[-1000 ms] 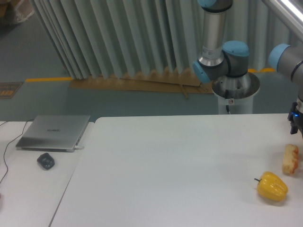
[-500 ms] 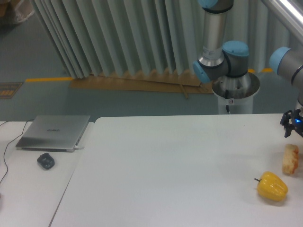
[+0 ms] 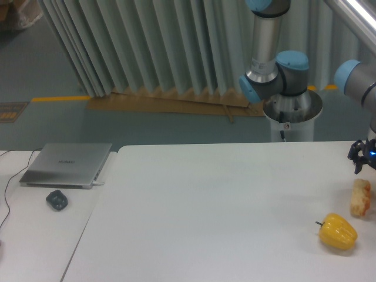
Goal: Place the bread in the basket
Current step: 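Open the gripper and lower it toward the bread piece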
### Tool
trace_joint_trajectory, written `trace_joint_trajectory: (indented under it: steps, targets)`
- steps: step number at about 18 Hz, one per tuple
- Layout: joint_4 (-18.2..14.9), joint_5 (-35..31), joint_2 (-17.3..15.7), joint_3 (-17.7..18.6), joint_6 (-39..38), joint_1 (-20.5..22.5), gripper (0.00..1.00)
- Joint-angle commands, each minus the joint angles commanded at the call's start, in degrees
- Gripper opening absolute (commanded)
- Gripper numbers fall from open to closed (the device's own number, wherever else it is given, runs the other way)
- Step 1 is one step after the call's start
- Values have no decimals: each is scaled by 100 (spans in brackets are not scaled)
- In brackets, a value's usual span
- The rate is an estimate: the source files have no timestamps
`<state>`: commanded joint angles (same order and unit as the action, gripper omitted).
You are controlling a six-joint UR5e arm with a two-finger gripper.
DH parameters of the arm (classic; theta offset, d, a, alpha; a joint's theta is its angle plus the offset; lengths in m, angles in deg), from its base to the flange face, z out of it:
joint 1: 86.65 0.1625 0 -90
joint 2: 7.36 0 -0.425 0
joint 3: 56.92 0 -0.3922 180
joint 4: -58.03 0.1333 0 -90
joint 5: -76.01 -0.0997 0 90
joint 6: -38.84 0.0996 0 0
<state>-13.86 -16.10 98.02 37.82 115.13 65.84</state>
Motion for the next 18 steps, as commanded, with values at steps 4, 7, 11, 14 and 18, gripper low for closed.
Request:
trace_joint_trajectory:
  steps: [4,7,11,14,18]
  targets:
    - [123,61,-18,44,-27,-44,100]
    - [132,281,-9,36,35,17,100]
    - [88,369,53,62,-385,35,100]
    - [79,343,61,115,-466,79,100]
    - [79,378,140,202,-422,272,100]
